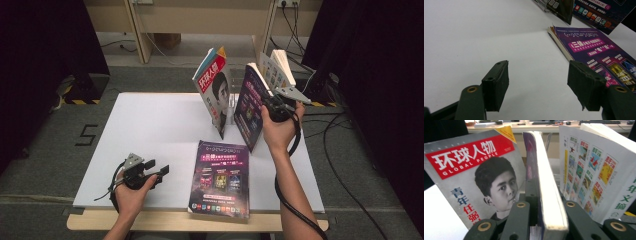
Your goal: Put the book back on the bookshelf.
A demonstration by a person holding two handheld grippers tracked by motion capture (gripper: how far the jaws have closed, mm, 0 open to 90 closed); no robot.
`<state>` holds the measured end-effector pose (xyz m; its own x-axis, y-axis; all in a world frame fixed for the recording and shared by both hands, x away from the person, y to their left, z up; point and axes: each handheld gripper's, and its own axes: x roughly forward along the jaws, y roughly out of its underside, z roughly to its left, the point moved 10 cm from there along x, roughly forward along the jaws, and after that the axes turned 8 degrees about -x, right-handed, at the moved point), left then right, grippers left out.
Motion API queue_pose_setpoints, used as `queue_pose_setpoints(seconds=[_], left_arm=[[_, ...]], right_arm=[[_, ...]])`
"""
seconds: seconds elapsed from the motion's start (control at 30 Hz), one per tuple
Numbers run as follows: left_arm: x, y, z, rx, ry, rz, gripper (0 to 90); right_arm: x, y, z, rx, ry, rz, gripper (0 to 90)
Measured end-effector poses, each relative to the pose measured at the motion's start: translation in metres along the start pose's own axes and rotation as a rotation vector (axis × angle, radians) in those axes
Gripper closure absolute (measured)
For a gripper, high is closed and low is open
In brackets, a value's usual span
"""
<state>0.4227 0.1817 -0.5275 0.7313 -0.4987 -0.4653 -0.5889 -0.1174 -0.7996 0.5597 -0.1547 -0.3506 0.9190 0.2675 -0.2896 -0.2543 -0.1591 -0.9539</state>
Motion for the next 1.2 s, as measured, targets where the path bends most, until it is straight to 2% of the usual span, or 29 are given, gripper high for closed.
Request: queue_pose_setpoints(seconds=[0.63,0.8,1.0,1.2], left_arm=[[0.0,0.0,0.001,0.002,-0.001,0.002,33.0],[0.0,0.0,0.002,0.004,-0.002,-0.001,33.1],[-0.001,-0.001,0.001,0.006,0.0,-0.001,33.1],[0.0,0.0,0.001,0.003,0.0,-0.002,33.1]], right_arm=[[0.007,-0.02,0.004,-0.006,0.003,-0.059,82.9],[0.01,-0.027,0.001,-0.009,0.015,-0.059,82.9],[0.016,-0.025,0.002,0.007,0.016,-0.054,82.9],[0.019,-0.027,0.002,-0.004,0.021,-0.059,82.9]])
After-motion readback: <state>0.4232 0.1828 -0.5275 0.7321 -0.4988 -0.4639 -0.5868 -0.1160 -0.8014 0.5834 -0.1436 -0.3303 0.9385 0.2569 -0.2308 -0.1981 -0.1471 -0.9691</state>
